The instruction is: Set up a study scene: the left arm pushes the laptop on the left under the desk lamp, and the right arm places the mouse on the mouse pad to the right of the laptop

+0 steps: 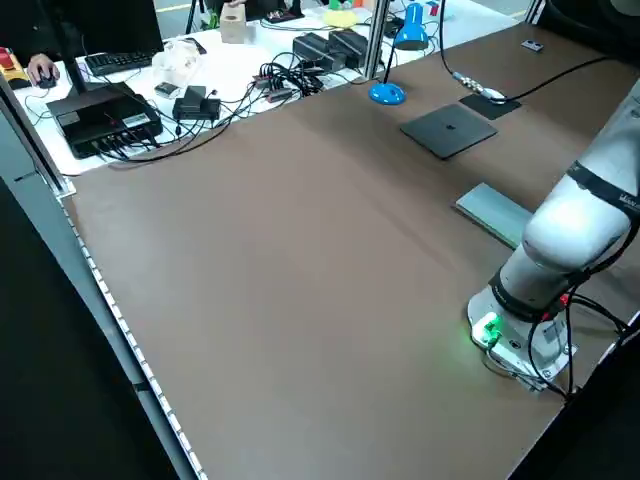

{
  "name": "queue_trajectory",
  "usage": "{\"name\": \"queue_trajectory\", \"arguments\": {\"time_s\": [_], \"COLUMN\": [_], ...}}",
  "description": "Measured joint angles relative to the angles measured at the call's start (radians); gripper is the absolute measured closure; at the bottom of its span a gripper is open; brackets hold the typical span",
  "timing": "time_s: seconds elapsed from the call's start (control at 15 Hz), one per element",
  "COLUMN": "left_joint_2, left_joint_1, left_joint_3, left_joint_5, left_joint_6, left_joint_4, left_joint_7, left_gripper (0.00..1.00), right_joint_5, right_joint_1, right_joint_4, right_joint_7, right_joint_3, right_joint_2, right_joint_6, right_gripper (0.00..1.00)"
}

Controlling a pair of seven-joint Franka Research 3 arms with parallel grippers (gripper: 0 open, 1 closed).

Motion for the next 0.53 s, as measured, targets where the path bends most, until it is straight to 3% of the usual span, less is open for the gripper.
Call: {"name": "queue_trajectory", "arguments": {"time_s": [0.27, 0.53], "left_joint_2": [-0.059, -0.072], "left_joint_1": [0.000, 0.000], "left_joint_3": [0.000, 0.000], "left_joint_5": [0.000, 0.000], "left_joint_6": [-0.200, -0.248], "left_joint_4": [-0.012, -0.028], "left_joint_7": [-0.004, -0.011], "left_gripper": [0.00, 0.00], "right_joint_5": [0.000, 0.000], "right_joint_1": [0.000, 0.000], "right_joint_4": [0.001, 0.001], "right_joint_7": [-0.001, -0.002], "right_joint_3": [0.000, 0.000], "right_joint_2": [0.000, 0.000], "right_joint_6": [-0.001, -0.002], "right_gripper": [0.00, 0.00]}}
